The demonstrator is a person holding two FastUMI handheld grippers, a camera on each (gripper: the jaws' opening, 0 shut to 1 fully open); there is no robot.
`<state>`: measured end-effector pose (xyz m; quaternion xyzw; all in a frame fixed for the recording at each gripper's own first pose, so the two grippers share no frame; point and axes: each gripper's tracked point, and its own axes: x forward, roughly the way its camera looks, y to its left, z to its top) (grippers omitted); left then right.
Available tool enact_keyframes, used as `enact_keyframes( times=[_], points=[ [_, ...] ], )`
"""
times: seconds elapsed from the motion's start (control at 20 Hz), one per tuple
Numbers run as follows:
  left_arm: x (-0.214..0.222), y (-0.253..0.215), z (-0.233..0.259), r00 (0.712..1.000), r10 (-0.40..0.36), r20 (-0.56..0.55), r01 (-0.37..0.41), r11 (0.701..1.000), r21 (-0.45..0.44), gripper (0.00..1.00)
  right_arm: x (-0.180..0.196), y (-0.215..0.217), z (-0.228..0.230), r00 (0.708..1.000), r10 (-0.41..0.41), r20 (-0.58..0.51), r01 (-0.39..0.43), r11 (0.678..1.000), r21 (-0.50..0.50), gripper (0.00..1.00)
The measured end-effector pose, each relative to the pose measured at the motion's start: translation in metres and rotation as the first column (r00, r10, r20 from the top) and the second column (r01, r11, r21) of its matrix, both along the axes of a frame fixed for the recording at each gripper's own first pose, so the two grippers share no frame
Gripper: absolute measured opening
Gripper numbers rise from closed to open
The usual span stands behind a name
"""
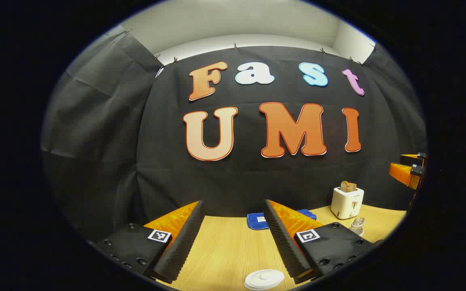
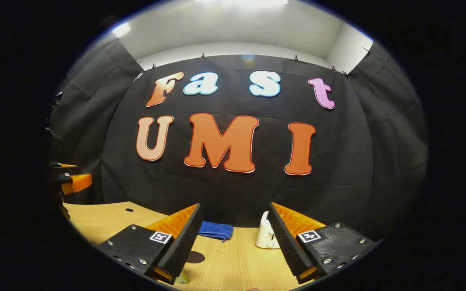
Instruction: Open the teacup lid with one hand, grasp the water bottle and pour water into the teacup with the other hand; after pouring, place the water bottle on the coaster and then close the teacup lid.
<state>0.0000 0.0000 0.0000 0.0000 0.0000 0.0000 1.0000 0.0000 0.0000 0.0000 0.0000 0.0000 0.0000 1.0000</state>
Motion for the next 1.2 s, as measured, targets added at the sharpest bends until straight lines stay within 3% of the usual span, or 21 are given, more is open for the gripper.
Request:
enact_keyframes(
  times=[0.55,0.65,0.9,1.2],
  points=[
    [-0.001,-0.009,-0.003,1.000,-0.019,-0.001,0.019,1.000,0.006,0.96,0.000,0.013,0.001,0.999,0.041,0.002,-0.041,0.999,-0.030,0.97],
    [-0.002,-0.016,-0.003,0.999,-0.051,-0.002,0.051,0.999,0.001,0.96,-0.001,0.012,0.000,0.999,0.035,0.004,-0.035,0.998,-0.042,0.97],
    [-0.002,-0.025,-0.043,0.993,-0.087,-0.080,0.087,0.996,0.002,0.96,-0.006,0.016,-0.029,0.998,0.049,-0.048,-0.051,0.998,-0.038,0.98],
    [-0.015,-0.050,-0.101,0.967,-0.196,-0.163,0.189,0.980,-0.057,0.97,-0.020,0.025,-0.064,0.990,0.094,-0.103,-0.098,0.995,-0.033,0.99]
  ],
)
